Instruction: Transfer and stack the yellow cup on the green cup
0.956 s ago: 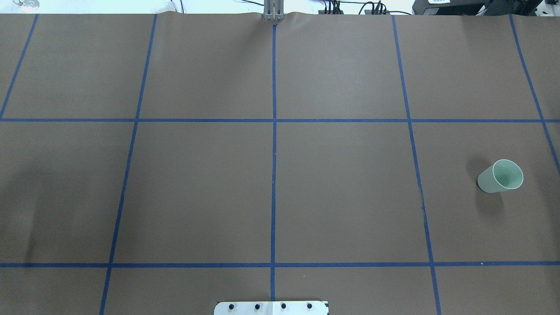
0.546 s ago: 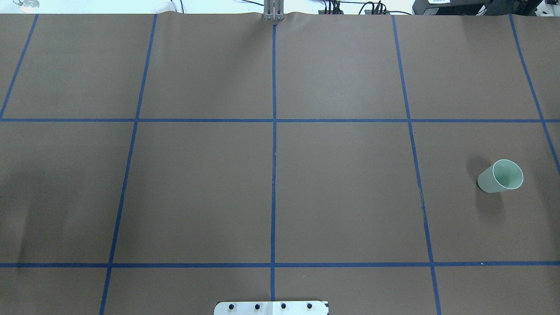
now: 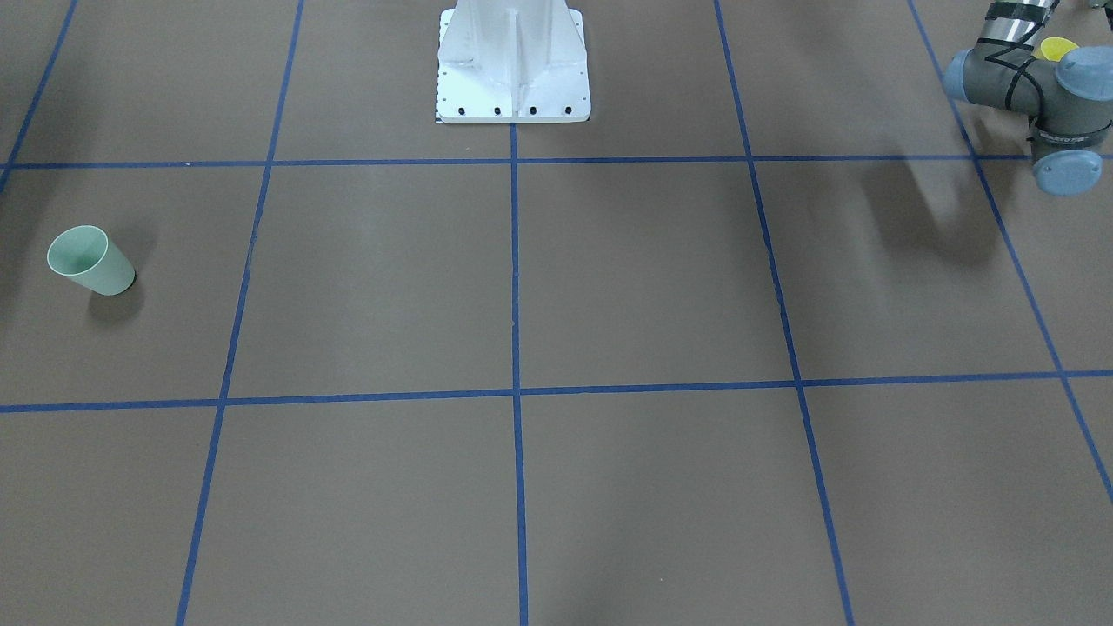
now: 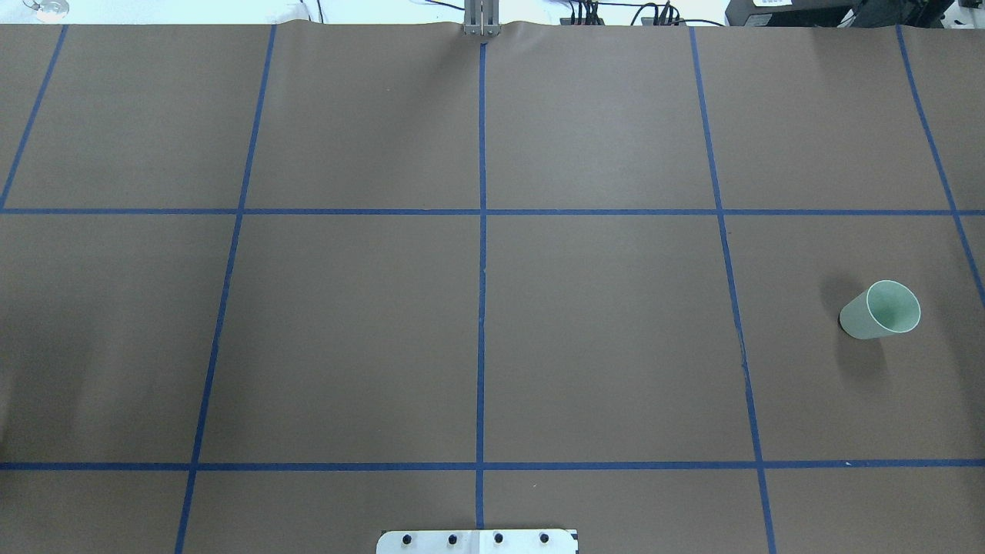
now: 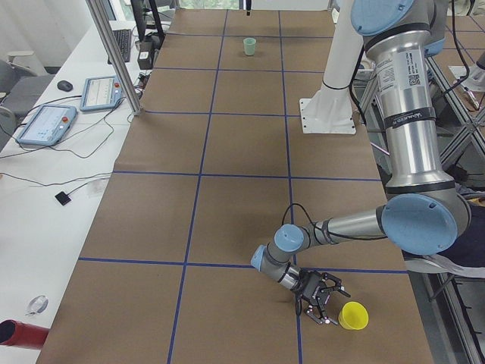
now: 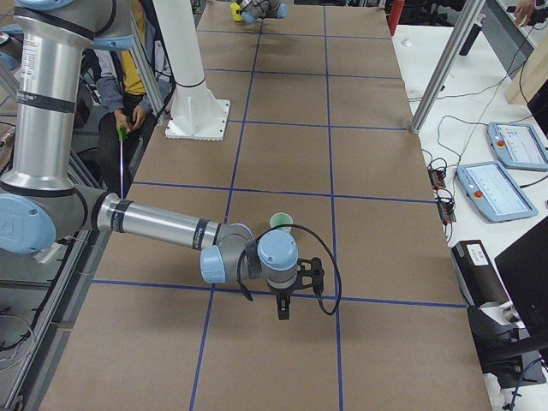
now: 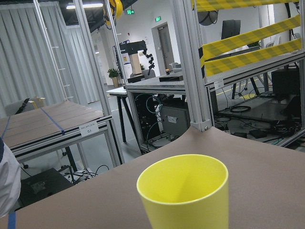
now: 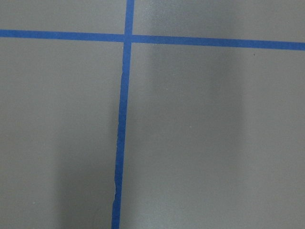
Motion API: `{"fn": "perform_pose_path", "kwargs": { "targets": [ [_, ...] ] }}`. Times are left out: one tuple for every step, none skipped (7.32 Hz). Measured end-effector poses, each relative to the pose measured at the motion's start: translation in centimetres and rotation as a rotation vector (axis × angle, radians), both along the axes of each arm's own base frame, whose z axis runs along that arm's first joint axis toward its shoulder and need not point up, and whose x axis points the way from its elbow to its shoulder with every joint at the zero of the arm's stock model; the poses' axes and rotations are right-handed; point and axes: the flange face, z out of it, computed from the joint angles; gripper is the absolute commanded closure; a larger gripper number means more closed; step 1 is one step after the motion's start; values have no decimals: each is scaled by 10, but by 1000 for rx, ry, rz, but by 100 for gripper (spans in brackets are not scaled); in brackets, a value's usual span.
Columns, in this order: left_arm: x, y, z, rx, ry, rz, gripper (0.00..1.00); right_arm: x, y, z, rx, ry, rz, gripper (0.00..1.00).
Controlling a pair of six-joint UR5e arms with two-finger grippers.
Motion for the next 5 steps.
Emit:
{"fn": "perform_pose_path", "kwargs": {
  "targets": [
    [-4, 4, 7, -6, -5, -1, 0, 0, 0, 0, 0, 0, -1, 0],
    [-8, 9, 15, -14, -10, -6, 0, -1, 0, 0, 0, 0, -2, 0],
    [-14, 15, 26, -27, -17, -12, 0, -1, 0, 0, 0, 0, -3, 0],
    [-20, 21, 36, -37, -25, -16, 0, -2, 0, 0, 1, 0, -4, 0],
    [-23, 25, 43, -46, -29, -22, 0, -2, 0, 0, 1, 0, -4, 0]
  ]
}}
